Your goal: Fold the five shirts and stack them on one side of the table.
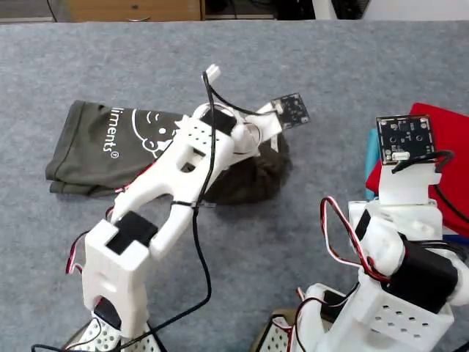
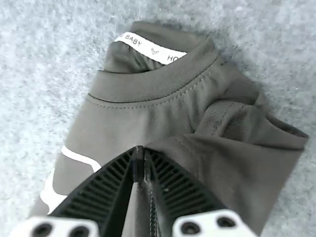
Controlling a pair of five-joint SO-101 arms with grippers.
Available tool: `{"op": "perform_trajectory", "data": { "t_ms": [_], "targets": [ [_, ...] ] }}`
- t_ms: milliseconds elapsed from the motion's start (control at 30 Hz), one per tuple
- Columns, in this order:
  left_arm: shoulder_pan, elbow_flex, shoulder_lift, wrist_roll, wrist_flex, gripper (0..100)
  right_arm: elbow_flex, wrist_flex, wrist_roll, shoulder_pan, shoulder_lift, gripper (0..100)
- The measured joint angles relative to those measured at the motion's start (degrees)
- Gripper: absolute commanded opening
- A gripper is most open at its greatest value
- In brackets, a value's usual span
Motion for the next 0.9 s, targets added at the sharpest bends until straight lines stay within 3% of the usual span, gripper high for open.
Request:
{"op": "perform_trajectory", "data": {
  "t_ms": [200,667,900],
  "targets": [
    [-0.6,-0.4,4.3,0.0,0.0,22,0.0,0.0,0.0,0.0,0.0,0.5],
    [-1.5,-16.6,4.5,-0.1,14.2,20,0.0,0.0,0.0,0.0,0.0,0.5],
    [-1.5,-24.7,4.5,0.0,29.5,18,0.0,0.0,0.0,0.0,0.0,0.5]
  ]
}}
